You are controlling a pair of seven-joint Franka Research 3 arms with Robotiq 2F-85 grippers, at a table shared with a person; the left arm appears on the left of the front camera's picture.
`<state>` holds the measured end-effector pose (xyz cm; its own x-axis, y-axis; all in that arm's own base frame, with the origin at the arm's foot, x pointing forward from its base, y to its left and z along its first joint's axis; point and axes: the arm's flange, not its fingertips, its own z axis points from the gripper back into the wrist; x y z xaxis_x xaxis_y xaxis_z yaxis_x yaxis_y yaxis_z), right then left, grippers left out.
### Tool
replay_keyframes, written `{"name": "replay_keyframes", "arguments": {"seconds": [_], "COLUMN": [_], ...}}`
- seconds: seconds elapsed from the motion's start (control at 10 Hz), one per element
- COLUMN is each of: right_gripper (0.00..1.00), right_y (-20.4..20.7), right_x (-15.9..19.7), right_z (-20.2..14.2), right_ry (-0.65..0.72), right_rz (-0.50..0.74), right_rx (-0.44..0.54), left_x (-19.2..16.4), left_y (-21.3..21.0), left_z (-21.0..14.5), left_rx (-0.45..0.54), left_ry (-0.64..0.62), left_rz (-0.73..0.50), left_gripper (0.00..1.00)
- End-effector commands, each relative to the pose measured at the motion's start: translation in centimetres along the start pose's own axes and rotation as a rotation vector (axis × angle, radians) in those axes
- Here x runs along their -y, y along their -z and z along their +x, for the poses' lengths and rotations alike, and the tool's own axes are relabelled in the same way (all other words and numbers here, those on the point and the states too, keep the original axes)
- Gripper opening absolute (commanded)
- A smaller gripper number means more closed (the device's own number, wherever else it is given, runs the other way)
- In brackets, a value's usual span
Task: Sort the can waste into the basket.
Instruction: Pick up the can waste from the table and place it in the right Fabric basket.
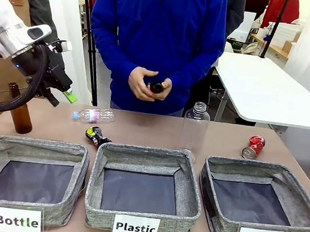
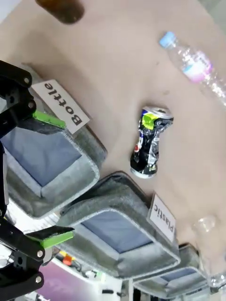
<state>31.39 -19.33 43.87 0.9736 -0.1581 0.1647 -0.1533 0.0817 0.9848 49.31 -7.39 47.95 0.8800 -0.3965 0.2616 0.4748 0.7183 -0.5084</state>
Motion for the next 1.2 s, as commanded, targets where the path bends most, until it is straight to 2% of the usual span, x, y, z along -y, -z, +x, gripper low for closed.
{"name": "replay_keyframes", "arguments": {"seconds": [0.0,0.3,0.5,0.6,1.1], "right_gripper": [1.00,1.00,1.00,1.00,1.00], "right_y": [-0.2,-0.2,-0.2,-0.2,-0.2], "right_x": [0.0,0.0,0.0,0.0,0.0], "right_z": [-0.2,-0.2,-0.2,-0.2,-0.2], "right_ry": [-0.022,-0.022,-0.022,-0.022,-0.022], "right_rz": [0.000,0.000,0.000,0.000,0.000], "right_rx": [-0.014,-0.014,-0.014,-0.014,-0.014], "left_x": [-0.5,-3.7,-7.0,-8.7,-15.0], "left_y": [-6.1,-14.1,-16.8,-17.2,-17.4], "left_z": [-1.9,-9.8,-14.8,-16.9,-26.2], "left_rx": [0.084,0.256,0.374,0.428,0.567], "left_ry": [0.028,0.095,0.074,0.054,0.008], "left_rz": [-0.151,-0.374,-0.464,-0.504,-0.660], "left_gripper": [1.00,1.00,1.00,1.00,1.00]}}
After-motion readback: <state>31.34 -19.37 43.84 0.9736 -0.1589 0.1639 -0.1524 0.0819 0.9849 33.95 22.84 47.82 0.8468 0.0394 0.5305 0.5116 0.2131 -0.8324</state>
